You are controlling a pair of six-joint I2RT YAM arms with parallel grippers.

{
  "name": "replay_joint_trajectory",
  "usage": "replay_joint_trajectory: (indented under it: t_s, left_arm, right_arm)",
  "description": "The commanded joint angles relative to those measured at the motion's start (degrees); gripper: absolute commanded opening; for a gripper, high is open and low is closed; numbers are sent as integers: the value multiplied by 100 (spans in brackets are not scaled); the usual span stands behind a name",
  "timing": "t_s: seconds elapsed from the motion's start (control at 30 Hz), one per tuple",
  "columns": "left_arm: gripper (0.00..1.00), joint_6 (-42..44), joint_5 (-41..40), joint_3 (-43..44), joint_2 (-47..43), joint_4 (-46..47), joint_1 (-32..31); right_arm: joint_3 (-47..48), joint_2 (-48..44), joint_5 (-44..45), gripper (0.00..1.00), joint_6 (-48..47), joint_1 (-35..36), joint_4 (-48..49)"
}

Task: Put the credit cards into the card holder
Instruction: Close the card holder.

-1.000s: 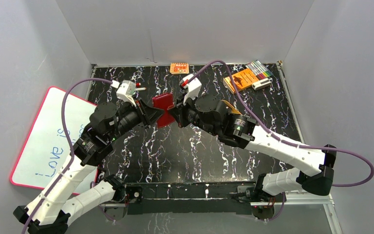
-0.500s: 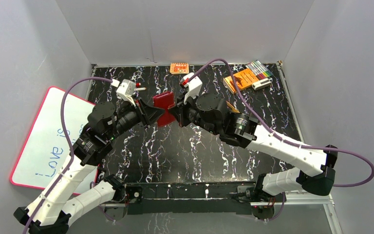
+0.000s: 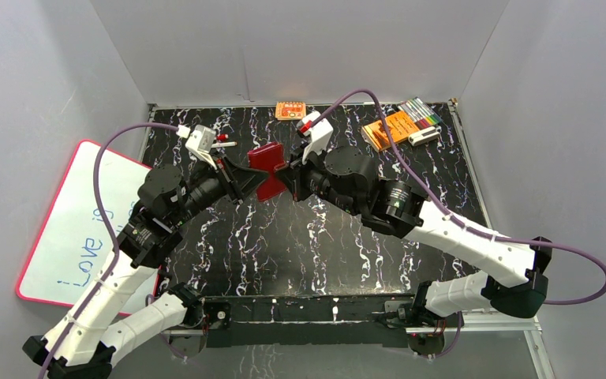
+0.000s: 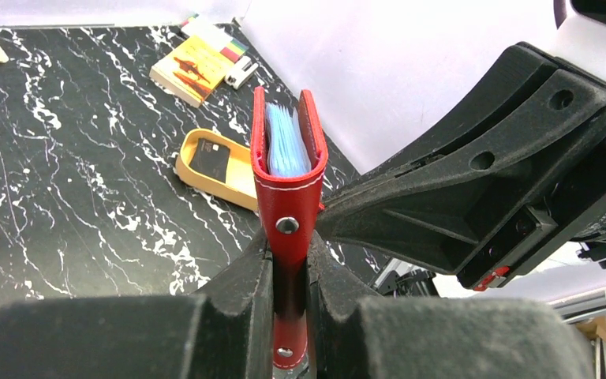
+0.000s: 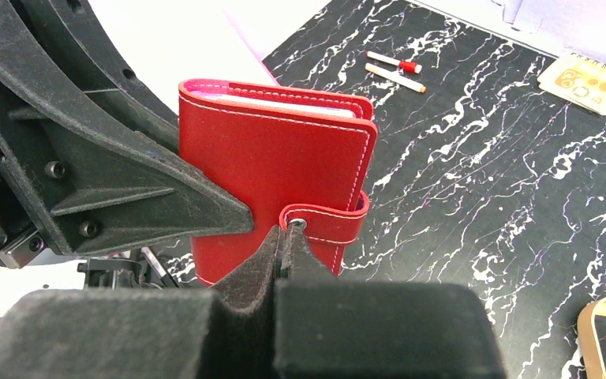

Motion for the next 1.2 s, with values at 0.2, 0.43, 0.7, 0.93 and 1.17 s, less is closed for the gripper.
replay_joint_trajectory:
  t_s: [0.2, 0.43, 0.7, 0.93, 1.17]
  left_arm:
    - [0, -589, 2653, 103, -179, 1288, -349]
    - [0, -222, 1619, 23, -435, 841, -349]
    - [0, 53, -166, -71, -809, 116, -345]
    - [0, 141, 373, -331, -1173, 139, -350]
    - [0, -283, 1681, -691, -1551, 598, -348]
  right_arm:
    - [270, 582, -367, 0, 39, -30, 342]
    - [32, 270, -527, 10, 67, -34, 386]
    - [32, -452, -1622, 72, 145, -34, -246]
    - [-476, -1706, -2359, 76, -199, -29, -236]
    - [-1565, -2443, -2960, 75, -75, -30, 753]
